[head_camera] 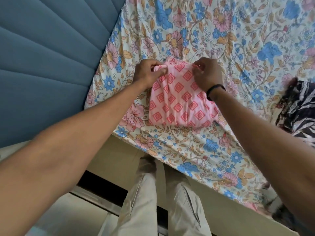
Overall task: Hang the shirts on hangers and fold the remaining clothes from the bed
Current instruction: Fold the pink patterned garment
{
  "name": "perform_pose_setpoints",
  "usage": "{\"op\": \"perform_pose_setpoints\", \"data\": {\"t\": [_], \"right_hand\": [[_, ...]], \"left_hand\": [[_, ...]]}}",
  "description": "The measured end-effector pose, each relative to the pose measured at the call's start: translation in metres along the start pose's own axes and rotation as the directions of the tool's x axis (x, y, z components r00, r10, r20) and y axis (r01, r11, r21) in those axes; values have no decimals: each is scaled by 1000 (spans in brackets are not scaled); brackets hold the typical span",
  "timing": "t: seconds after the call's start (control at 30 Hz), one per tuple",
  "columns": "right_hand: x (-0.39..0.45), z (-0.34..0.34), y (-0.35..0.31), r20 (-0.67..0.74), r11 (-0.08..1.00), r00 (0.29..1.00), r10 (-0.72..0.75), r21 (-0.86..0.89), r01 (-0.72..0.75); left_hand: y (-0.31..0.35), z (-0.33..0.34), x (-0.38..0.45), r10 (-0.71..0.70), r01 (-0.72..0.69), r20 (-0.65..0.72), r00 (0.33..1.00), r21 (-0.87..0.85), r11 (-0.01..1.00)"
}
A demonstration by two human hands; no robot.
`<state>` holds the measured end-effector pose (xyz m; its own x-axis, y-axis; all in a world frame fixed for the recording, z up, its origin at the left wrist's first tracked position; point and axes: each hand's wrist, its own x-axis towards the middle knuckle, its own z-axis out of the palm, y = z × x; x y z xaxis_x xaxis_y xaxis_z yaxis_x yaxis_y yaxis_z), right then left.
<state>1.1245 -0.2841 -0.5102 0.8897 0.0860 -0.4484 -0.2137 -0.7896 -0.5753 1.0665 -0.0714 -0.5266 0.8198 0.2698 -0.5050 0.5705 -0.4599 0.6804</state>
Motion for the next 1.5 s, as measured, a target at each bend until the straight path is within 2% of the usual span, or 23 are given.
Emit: {"op": "perform_pose_setpoints", "data": {"t": [0.1, 0.2, 0.3, 0.4, 0.43, 0.5, 0.57, 0.63, 0.7, 0.73, 0.83, 0.9, 0.93, 0.97, 1.0, 1.03, 1.07, 1.17, 1.23, 1.3, 1.33, 1.4, 1.5], "right_hand": [[4, 4, 0, -87, 1000, 996, 6, 18, -5], [13, 7, -1, -96, 1000, 995, -4, -27, 1], [17, 9, 5, -106, 995, 994, -20, -104, 9], [-8, 12, 3, -260, 961, 956, -135, -270, 62], [-24, 15, -2, -260, 959, 954, -148, -274, 73], [-58, 19, -14, -56, 994, 998, 15, -110, -21], [-77, 24, -25, 266, 968, 940, 214, 72, -240], [-82, 23, -33, 399, 888, 875, 275, 243, -390], [-82, 14, -33, 354, 809, 887, 297, 400, -430], [-84, 7, -32, 305, 773, 894, 329, 456, -440], [-95, -24, -20, 137, 730, 906, 401, 549, -407], [-108, -50, -5, 76, 671, 886, 456, 625, -399], [-117, -61, 2, 91, 625, 872, 481, 663, -413], [-128, -76, 12, 116, 564, 863, 491, 713, -417], [-139, -88, 21, 154, 498, 856, 493, 757, -423], [-149, -95, 28, 204, 430, 852, 482, 792, -433], [-161, -106, 39, 240, 371, 850, 468, 820, -436], [-196, -143, 74, 318, 250, 860, 399, 864, -436], [-214, -169, 101, 368, 179, 860, 353, 876, -448], [-226, -195, 133, 404, 164, 841, 360, 860, -483], [-229, -204, 146, 419, 169, 827, 375, 846, -506], [-232, -229, 183, 403, 207, 807, 432, 827, -523], [-223, -269, 233, 298, 319, 815, 497, 810, -492]], "left_hand": [[0, 2, 2, 33, -34, -85, 996, -17, 999], [4, 5, 4, -3, -10, -171, 985, -76, 997], [2, 13, -9, -179, 176, -148, 972, -34, 984], [-8, 29, -39, -333, 333, -55, 941, -20, 943], [-11, 36, -47, -355, 354, -30, 934, -44, 934], [-13, 47, -59, -335, 335, 12, 942, -63, 940], [-4, 54, -66, -179, 181, 38, 983, -51, 982], [15, 57, -83, -25, 31, 78, 997, -72, 997], [31, 60, -105, 85, -67, 166, 982, -110, 992], [41, 59, -115, 106, -68, 239, 965, -162, 984], [68, 52, -145, 187, 59, 457, 869, -471, 880], [76, 48, -163, 132, 121, 378, 916, -577, 808], [72, 51, -170, 10, 166, 287, 958, -581, 797], [72, 57, -177, -162, 255, 208, 965, -577, 776], [70, 64, -183, -333, 375, 182, 925, -575, 727], [63, 68, -184, -459, 502, 234, 857, -578, 644], [61, 75, -187, -495, 605, 357, 792, -567, 559], [66, 102, -200, -283, 735, 696, 660, -519, 436], [75, 125, -204, -118, 772, 795, 595, -524, 360], [94, 147, -207, -84, 813, 833, 547, -504, 292], [101, 157, -206, -84, 813, 838, 539, -492, 311], [123, 187, -202, -90, 781, 840, 536, -453, 430], [161, 226, -190, -38, 617, 780, 625, -463, 636]]}}
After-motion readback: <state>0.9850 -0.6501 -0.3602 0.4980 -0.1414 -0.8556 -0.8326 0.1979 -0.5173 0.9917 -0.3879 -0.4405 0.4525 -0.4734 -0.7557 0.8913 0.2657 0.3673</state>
